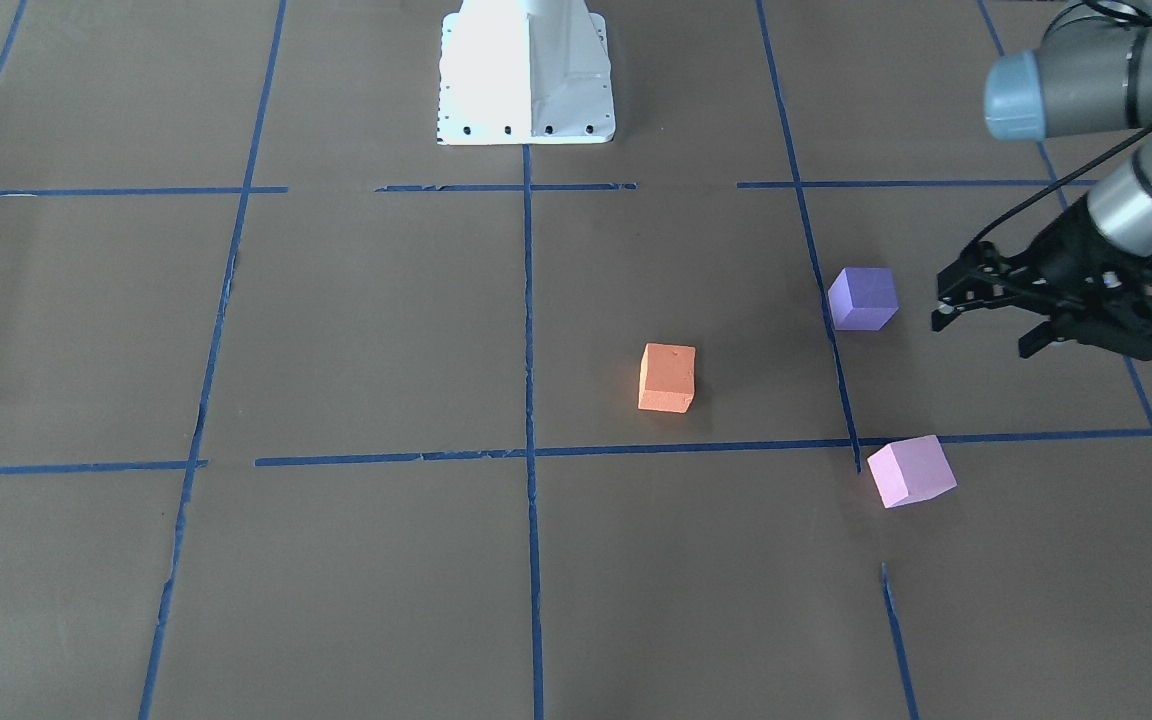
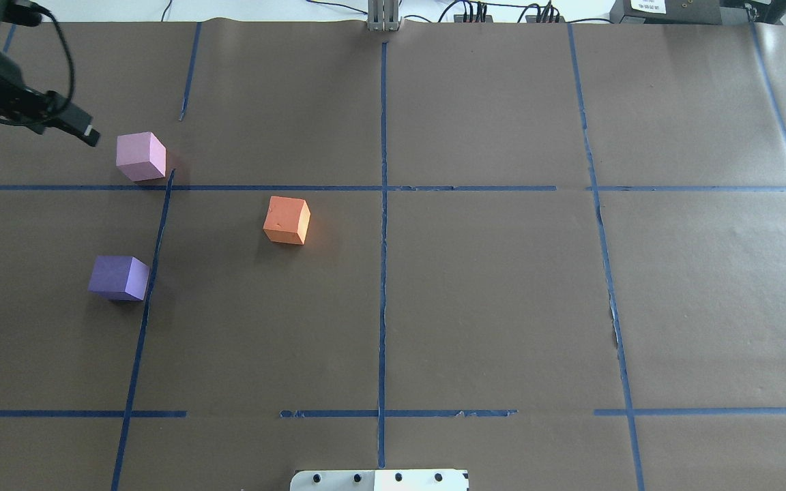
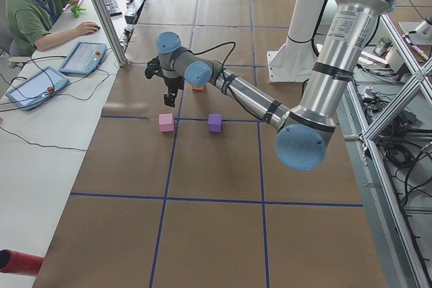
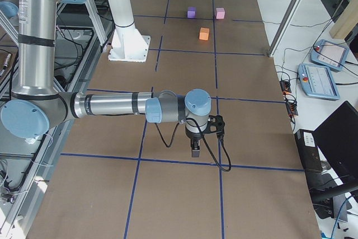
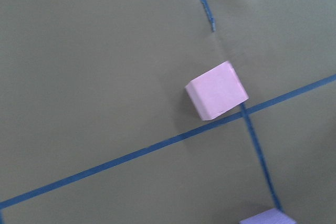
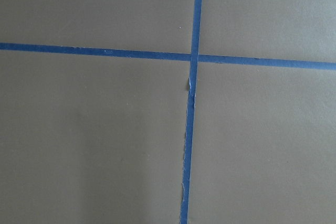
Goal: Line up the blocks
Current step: 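Lower the left gripper over the orange cube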
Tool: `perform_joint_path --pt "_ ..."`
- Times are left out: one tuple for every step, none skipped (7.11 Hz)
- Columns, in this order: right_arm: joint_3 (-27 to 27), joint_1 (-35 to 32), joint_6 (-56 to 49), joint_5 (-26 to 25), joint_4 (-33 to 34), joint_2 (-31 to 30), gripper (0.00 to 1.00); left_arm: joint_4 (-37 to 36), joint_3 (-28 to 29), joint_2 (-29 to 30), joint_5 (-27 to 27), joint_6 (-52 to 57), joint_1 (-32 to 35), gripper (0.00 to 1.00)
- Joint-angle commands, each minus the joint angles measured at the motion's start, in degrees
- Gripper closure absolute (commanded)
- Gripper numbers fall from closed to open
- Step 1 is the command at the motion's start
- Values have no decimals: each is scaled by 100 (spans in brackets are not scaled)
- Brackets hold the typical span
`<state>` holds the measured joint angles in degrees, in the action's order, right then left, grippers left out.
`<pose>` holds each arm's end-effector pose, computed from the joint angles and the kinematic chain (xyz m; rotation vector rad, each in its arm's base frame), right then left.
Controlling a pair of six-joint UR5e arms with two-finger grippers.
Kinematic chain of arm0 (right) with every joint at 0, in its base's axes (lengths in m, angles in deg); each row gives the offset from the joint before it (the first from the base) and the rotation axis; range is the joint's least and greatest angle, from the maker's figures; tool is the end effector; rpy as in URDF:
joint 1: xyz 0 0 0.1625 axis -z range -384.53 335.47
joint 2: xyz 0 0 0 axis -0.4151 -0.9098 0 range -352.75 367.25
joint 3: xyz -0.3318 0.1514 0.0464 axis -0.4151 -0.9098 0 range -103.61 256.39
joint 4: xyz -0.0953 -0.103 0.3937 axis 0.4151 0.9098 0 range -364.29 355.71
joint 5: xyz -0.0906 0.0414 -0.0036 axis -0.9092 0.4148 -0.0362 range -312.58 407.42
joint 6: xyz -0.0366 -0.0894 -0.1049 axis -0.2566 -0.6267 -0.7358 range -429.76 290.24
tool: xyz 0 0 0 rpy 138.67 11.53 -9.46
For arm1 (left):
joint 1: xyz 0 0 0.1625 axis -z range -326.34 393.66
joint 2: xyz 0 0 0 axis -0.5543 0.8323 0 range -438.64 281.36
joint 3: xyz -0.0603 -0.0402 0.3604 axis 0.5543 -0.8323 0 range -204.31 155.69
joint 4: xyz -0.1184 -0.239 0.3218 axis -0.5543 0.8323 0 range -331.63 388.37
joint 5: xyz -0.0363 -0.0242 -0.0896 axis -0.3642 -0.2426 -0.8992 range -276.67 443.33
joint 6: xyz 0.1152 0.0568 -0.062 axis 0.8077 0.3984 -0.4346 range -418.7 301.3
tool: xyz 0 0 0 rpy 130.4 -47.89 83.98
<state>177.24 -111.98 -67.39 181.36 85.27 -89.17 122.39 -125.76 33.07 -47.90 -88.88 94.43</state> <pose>0.0137 -0.4629 0.5910 0.0478 -0.7693 -0.0354 0.2644 -0.5531 0.3127 0.1946 0.9095 0.2180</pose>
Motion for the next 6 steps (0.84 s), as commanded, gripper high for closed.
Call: perform_joint_path --pt "5 0 0 0 0 0 0 220 517 1016 876 -1783 -1369 0" --pt "-4 0 0 0 0 0 0 692 851 1151 1280 -2294 -1601 0" --pt "5 0 0 0 0 0 0 758 933 1152 1641 -2395 -1794 0" --pt "5 0 0 0 0 0 0 749 951 1213 1757 -2422 -1909 0" --pt "-4 0 0 0 0 0 0 758 1090 1327 1758 -2649 -1963 0" --pt "-4 0 0 0 0 0 0 767 1405 1545 1758 -2781 -2050 0"
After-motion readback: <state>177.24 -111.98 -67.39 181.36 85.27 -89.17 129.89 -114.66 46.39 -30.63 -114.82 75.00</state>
